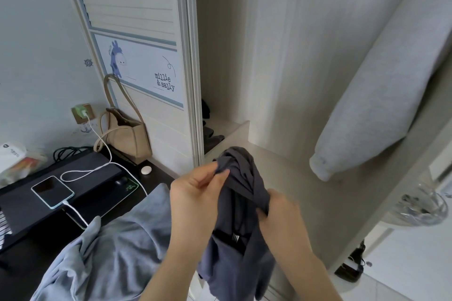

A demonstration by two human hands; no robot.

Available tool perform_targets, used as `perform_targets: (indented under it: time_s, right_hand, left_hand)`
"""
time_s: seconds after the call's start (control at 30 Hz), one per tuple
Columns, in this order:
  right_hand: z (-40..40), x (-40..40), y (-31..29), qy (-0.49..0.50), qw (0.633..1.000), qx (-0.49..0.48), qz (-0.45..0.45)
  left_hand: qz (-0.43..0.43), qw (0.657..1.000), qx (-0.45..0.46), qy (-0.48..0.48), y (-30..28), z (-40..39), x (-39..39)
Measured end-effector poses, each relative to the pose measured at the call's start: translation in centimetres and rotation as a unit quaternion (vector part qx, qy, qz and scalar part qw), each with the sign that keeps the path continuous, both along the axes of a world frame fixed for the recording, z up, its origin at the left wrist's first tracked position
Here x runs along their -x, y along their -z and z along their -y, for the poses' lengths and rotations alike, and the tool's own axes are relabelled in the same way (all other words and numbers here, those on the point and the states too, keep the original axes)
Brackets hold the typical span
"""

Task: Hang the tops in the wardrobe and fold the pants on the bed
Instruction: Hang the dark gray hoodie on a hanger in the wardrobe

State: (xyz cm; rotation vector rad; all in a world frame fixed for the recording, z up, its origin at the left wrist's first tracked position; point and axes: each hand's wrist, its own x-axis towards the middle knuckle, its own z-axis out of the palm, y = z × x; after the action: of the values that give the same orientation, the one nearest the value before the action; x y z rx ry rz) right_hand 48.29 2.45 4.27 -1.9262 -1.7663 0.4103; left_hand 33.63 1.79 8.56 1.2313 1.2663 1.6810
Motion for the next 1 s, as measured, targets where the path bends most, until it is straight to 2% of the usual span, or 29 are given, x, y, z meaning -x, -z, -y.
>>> perform_targets:
  time_s: [0.1, 0.17, 0.23, 0.33, 0.4, 0.47, 0.5, 0.57, 0.63, 0.7, 0.73, 0.8, 0.83, 0.87, 0.93, 1.0]
  right_hand:
    - [-0.5, -1.5, -0.5, 0.035, 0.996, -0.081, -0.016]
    - [-0.7, -2.0, -1.5, 0.002, 0.987, -0.136, -0.09]
    - [-0.5, -1.7, -2.6, -0.055, 0.972, -0.163, -0.16]
    - [0.1, -1.2, -3.0, -0.146, 0.957, -0.163, -0.191]
    - [0.3, -1.1, -2.7, -0.177, 0.954, -0.155, -0.184]
    - [0.6, -1.0, -2.6, -0.196, 0.953, -0.14, -0.182]
    - [0.7, -1.1, -2.6, -0.193, 0.954, -0.134, -0.188]
    - [0.7, -1.7, -2.4, -0.161, 0.957, -0.131, -0.205]
    - [0.6, -2.7, -1.9, -0.133, 0.961, -0.115, -0.213]
    - [0.7, -3.3, -1.5, -0.13, 0.96, -0.089, -0.231]
    - [0.9, -3.4, -1.5, -0.135, 0.958, -0.076, -0.241]
    - [1.4, -3.4, -1.7, -0.15, 0.955, -0.057, -0.248]
    - [1.6, -3.4, -1.8, -0.161, 0.954, -0.054, -0.248]
    - [1.7, -3.6, -1.9, -0.17, 0.952, -0.05, -0.249]
    - [1.8, -4.3, -2.0, -0.184, 0.947, -0.053, -0.258]
    - [1.8, -4.8, -2.3, -0.203, 0.941, -0.058, -0.265]
  left_hand:
    - [0.031, 0.999, 0.012, -0.013, 1.5, 0.0, 0.0]
    - [0.087, 0.993, 0.074, -0.01, 2.7, -0.7, 0.2]
    - [0.105, 0.979, 0.17, 0.032, 3.9, -1.0, -0.2]
    - [0.179, 0.921, 0.302, 0.171, 4.8, -0.7, -1.5]
    - [0.262, 0.873, 0.301, 0.279, 5.1, -1.0, -1.9]
    - [0.327, 0.829, 0.304, 0.336, 4.8, -1.7, -2.1]
    - [0.315, 0.828, 0.313, 0.343, 4.8, -2.2, -2.3]
    - [0.222, 0.865, 0.33, 0.307, 5.3, -2.5, -3.1]
    - [0.12, 0.906, 0.34, 0.224, 6.0, -2.1, -3.7]
    - [0.01, 0.928, 0.316, 0.198, 6.9, -1.5, -4.1]
    - [-0.082, 0.929, 0.295, 0.207, 7.4, -1.2, -4.2]
    - [-0.305, 0.89, 0.263, 0.212, 8.3, -1.0, -4.1]
    - [-0.362, 0.876, 0.251, 0.198, 8.4, -1.1, -3.9]
    - [-0.367, 0.881, 0.23, 0.19, 8.6, -1.3, -3.7]
    - [-0.323, 0.905, 0.17, 0.219, 9.1, -2.0, -3.3]
    - [-0.285, 0.901, 0.146, 0.294, 9.1, -2.7, -3.2]
